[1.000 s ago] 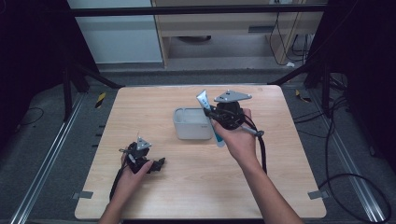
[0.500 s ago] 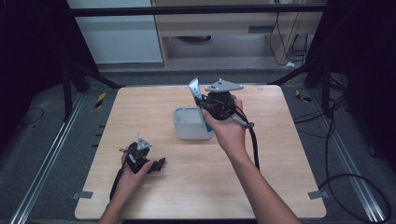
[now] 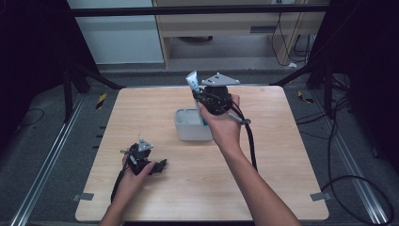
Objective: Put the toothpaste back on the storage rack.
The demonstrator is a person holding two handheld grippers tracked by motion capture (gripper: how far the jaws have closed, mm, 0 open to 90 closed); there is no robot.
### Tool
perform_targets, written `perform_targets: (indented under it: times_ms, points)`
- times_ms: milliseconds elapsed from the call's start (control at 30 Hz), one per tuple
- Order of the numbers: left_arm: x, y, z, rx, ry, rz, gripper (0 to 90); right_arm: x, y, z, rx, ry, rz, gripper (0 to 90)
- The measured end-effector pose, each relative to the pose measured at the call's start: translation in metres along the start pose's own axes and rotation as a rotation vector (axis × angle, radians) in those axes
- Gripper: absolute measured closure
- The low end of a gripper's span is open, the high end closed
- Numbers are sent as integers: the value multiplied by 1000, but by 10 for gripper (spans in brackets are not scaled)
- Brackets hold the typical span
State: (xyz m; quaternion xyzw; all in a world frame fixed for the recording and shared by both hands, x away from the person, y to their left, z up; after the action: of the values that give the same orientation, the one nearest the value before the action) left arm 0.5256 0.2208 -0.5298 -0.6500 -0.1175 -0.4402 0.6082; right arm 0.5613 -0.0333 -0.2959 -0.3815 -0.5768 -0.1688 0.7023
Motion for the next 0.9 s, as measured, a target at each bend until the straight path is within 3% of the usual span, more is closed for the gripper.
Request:
perform_targets:
  times_ms: [533, 900]
  points:
    - [0, 0, 0, -2, 5, 5, 0, 10, 19, -6, -7, -2, -15, 789]
    - [0, 0, 0, 0, 2, 4, 0, 15, 28, -10, -24, -4, -53, 789]
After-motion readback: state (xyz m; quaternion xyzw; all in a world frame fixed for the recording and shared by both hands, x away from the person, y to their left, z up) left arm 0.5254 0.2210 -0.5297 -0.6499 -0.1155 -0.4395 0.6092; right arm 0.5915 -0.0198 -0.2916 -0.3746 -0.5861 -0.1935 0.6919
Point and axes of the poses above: each handheld gripper's, and its own axes: y roughly forward along the jaws, x roughly out of its top, z roughly to its left, the point moved 3 cm from there along y, roughly forward along the jaws, and after that the axes turned 9 degrees about x, right-handed, at the moved point
